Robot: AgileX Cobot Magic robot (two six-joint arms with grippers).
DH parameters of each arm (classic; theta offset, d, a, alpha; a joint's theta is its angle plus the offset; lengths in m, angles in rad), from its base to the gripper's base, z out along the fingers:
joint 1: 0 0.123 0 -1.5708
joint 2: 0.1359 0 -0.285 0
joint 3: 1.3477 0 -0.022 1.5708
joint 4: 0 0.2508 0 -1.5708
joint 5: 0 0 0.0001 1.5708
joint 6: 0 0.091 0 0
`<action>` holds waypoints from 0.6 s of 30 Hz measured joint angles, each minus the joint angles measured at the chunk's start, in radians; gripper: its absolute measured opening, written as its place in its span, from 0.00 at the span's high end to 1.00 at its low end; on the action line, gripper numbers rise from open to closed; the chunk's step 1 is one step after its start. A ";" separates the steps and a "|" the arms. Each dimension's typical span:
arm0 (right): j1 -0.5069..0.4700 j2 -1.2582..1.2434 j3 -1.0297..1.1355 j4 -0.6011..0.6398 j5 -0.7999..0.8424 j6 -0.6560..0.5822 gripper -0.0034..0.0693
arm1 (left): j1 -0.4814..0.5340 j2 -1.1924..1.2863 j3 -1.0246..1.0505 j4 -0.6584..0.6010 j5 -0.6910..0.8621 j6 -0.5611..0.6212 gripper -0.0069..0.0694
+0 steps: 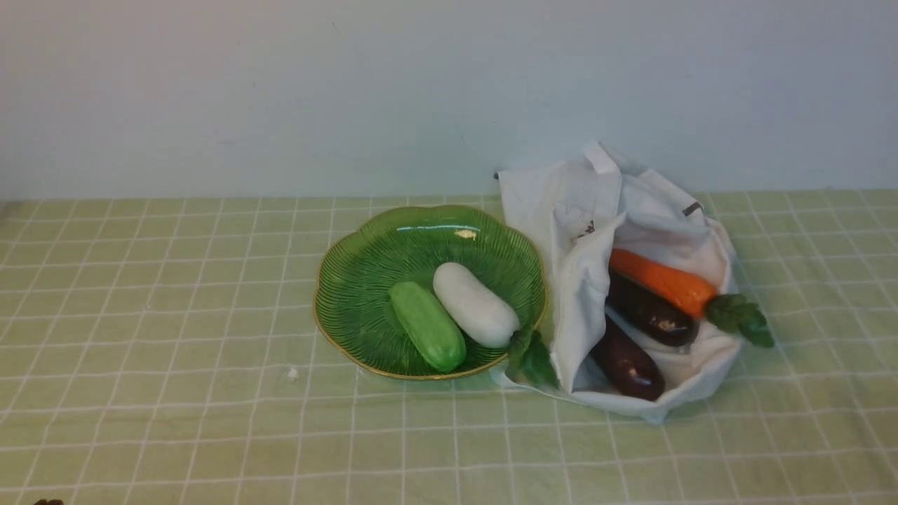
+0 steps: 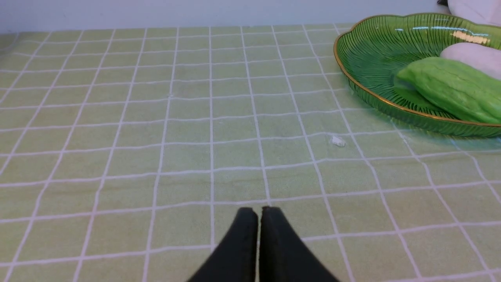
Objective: Take vegetables from bag on green coffee tablecloth place on plate.
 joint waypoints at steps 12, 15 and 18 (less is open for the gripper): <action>-0.123 -0.018 0.053 0.000 0.013 0.000 0.97 | 0.000 0.000 0.000 0.000 0.000 0.000 0.91; -0.123 -0.018 0.053 0.000 0.015 0.000 0.97 | 0.000 0.000 0.000 0.000 0.000 0.000 0.91; -0.123 -0.018 0.053 0.000 0.015 0.000 0.97 | 0.000 0.000 0.000 0.000 0.000 0.000 0.91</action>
